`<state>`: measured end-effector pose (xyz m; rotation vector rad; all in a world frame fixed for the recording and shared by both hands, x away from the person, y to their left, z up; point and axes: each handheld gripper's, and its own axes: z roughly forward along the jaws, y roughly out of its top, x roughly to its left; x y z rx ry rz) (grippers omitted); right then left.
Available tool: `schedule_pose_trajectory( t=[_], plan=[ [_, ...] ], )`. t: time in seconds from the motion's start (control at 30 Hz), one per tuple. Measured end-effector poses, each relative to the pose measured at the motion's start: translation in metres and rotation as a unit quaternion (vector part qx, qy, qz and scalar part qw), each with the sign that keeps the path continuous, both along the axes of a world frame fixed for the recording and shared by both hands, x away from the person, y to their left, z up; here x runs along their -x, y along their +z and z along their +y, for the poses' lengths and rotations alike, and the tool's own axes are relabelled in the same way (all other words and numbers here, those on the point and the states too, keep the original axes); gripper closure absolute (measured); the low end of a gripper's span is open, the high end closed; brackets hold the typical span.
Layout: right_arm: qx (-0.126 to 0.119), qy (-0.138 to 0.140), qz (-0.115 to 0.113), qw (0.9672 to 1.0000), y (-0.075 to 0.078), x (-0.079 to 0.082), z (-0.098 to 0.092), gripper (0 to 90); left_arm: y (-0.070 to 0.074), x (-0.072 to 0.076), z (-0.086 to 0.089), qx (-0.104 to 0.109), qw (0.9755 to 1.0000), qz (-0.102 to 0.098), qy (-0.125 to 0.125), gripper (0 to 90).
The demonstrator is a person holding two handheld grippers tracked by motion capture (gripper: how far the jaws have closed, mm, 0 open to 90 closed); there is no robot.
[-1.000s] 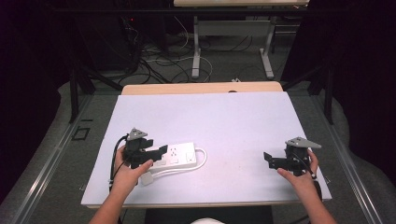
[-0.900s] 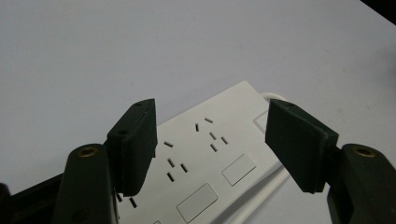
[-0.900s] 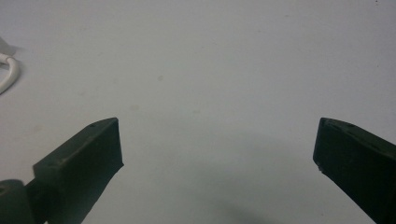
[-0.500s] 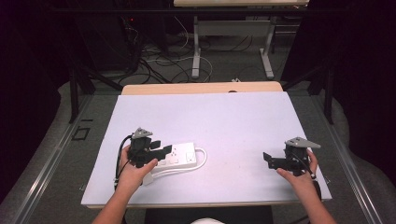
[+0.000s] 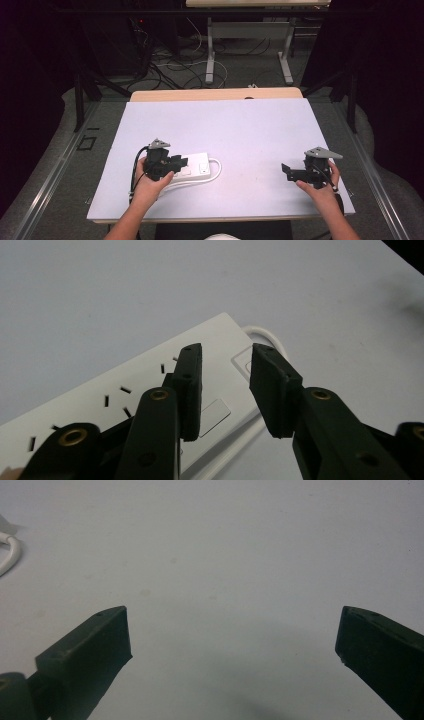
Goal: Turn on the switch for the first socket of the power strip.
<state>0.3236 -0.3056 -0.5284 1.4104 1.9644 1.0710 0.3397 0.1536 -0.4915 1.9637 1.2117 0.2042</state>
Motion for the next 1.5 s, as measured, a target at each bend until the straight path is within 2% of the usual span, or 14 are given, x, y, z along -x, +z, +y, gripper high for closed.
schedule_pose_trajectory(
  t=[0.1,0.43,0.47,0.83,1.17,1.2,1.33,1.4,1.43,1.5],
  plan=[
    [0.003,-0.001,-0.003,1.0000,0.000,0.000,0.000,0.6,-0.003,0.000,-0.002,-0.008,0.9999,0.005,-0.003,69.3],
    [0.003,0.000,0.000,1.0000,-0.001,0.000,0.000,0.7,-0.009,-0.002,-0.009,-0.009,0.9994,0.033,-0.006,78.3],
    [0.004,0.000,0.000,1.0000,0.000,0.000,0.000,0.7,-0.009,-0.002,-0.009,-0.014,0.9992,0.036,-0.008,78.7],
    [0.004,0.000,0.000,1.0000,-0.001,0.000,0.000,0.9,-0.013,-0.006,-0.016,-0.017,0.9969,0.076,0.005,85.0],
    [0.004,0.000,0.000,1.0000,-0.001,0.000,-0.001,1.2,-0.019,-0.010,-0.021,-0.023,0.9954,0.092,0.011,87.6],
    [0.004,0.002,0.002,1.0000,-0.001,0.000,-0.001,1.2,-0.020,-0.009,-0.022,-0.023,0.9954,0.091,0.018,88.0],
    [0.004,0.002,0.002,1.0000,-0.001,0.000,-0.001,1.3,-0.022,-0.011,-0.023,-0.028,0.9948,0.097,0.015,89.7],
    [0.004,0.002,0.002,1.0000,-0.001,0.000,-0.001,1.3,-0.024,-0.011,-0.024,-0.027,0.9946,0.097,0.025,89.9],
    [0.004,0.002,0.001,1.0000,-0.001,0.000,-0.001,1.3,-0.024,-0.012,-0.023,-0.031,0.9945,0.099,0.013,89.8],
    [0.004,0.002,0.002,1.0000,-0.001,0.000,-0.001,1.3,-0.025,-0.012,-0.023,-0.032,0.9943,0.101,0.012,89.9]
  ],
)
